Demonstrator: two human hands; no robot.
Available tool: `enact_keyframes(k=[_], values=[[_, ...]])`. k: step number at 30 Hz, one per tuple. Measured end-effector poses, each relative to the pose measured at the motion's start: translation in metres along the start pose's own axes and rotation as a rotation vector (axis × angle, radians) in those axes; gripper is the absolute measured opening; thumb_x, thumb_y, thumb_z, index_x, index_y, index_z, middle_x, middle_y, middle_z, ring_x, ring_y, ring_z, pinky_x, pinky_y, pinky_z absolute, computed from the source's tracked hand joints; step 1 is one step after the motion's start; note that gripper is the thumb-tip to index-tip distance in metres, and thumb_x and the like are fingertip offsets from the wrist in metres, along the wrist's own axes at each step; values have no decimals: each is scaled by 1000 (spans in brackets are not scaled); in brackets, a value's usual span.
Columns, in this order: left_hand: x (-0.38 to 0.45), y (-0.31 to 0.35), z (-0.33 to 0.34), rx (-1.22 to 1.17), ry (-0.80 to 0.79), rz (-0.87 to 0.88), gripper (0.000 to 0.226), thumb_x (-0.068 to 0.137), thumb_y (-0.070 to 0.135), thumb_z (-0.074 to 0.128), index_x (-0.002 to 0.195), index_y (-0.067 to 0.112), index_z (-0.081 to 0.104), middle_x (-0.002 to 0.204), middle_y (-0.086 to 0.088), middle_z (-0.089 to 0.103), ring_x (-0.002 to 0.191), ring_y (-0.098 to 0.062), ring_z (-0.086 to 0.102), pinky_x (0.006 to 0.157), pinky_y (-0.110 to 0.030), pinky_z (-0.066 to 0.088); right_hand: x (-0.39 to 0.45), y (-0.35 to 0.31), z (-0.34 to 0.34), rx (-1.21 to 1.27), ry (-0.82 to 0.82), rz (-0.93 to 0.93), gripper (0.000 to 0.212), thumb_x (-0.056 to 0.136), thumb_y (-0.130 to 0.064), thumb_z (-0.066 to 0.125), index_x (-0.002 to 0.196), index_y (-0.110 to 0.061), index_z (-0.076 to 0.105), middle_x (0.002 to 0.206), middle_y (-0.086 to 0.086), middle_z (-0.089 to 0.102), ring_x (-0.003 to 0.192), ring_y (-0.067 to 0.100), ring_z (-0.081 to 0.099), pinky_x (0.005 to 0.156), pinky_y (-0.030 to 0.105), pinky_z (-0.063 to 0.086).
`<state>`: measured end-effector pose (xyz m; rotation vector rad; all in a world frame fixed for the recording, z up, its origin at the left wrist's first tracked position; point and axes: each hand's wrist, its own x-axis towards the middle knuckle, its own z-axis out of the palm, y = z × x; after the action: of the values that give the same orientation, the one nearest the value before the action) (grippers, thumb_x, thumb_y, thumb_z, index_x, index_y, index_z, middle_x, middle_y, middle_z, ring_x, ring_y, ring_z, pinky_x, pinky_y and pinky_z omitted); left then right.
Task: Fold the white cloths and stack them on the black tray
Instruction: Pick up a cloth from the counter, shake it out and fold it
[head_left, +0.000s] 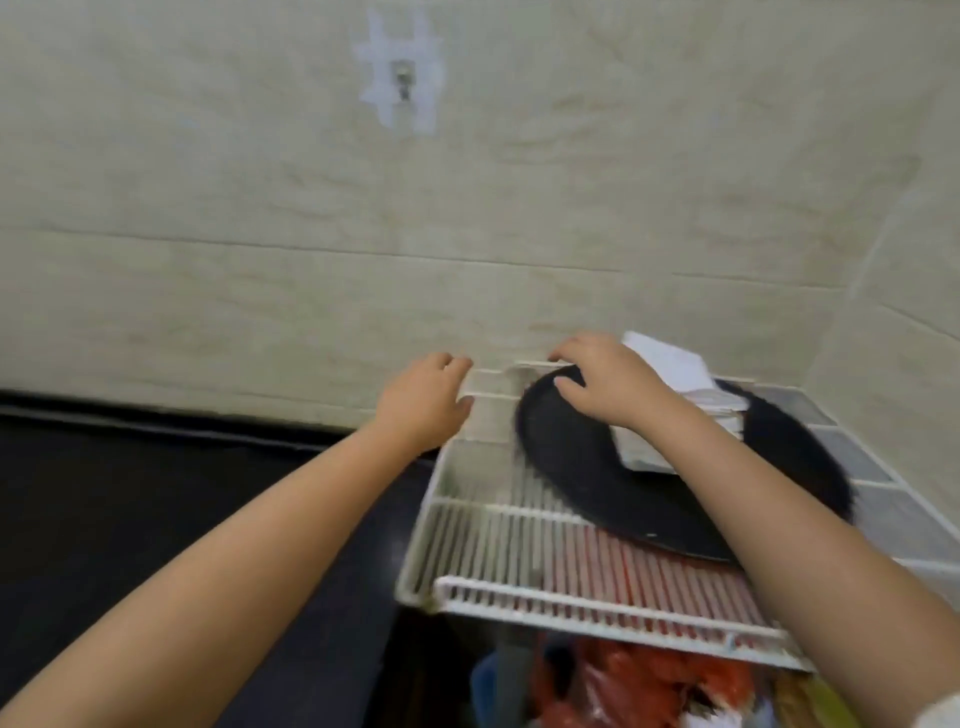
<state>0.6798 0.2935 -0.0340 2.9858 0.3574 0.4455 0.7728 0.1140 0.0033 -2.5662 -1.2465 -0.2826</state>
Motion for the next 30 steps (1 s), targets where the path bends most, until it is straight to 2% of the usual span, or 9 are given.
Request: enact_keyframes(k=[5, 9, 13, 18, 24, 30], values=[[-120, -152, -57, 156, -12, -343, 40, 95, 31, 45, 128, 10, 49, 129, -10, 50, 116, -30, 49, 90, -39, 47, 48, -185, 56, 74, -109, -280, 42, 88, -26, 52, 129, -12, 48, 131, 15, 51, 123, 30, 45, 101, 40, 41], [-237, -259, -103, 255, 19, -607, 38, 93, 32, 47, 124, 9, 51, 127, -9, 51, 119, -29, 47, 93, -40, 44, 63, -351, 100, 146, -167, -459, 47, 88, -32, 52, 132, -15, 45, 132, 13, 50, 123, 31, 45, 101, 41, 42], [-346, -341, -143, 375, 13, -841, 40, 93, 35, 46, 125, 11, 50, 127, -8, 51, 119, -29, 46, 95, -39, 40, 61, -498, 131, 220, -172, -579, 48, 90, -32, 49, 134, -17, 40, 137, 8, 46, 125, 29, 44, 96, 38, 42], [-454, -424, -177, 421, 37, -1114, 40, 93, 35, 45, 126, 13, 49, 131, -9, 48, 124, -29, 41, 98, -39, 38, 59, -653, 171, 300, -244, -784, 47, 90, -28, 49, 134, -16, 40, 139, 9, 42, 125, 29, 42, 100, 41, 42], [-524, -534, -205, 438, 63, -1278, 42, 94, 34, 44, 128, 12, 47, 133, -9, 47, 125, -29, 40, 99, -40, 37, 94, -810, 219, 363, -314, -958, 45, 89, -27, 50, 132, -15, 43, 136, 9, 45, 125, 28, 44, 100, 41, 42], [-554, -685, -241, 456, 30, -1400, 42, 93, 35, 46, 126, 10, 48, 131, -10, 47, 123, -29, 42, 97, -41, 39, 190, -959, 267, 347, -369, -1066, 46, 88, -26, 52, 132, -13, 44, 134, 13, 49, 122, 28, 46, 96, 38, 43]])
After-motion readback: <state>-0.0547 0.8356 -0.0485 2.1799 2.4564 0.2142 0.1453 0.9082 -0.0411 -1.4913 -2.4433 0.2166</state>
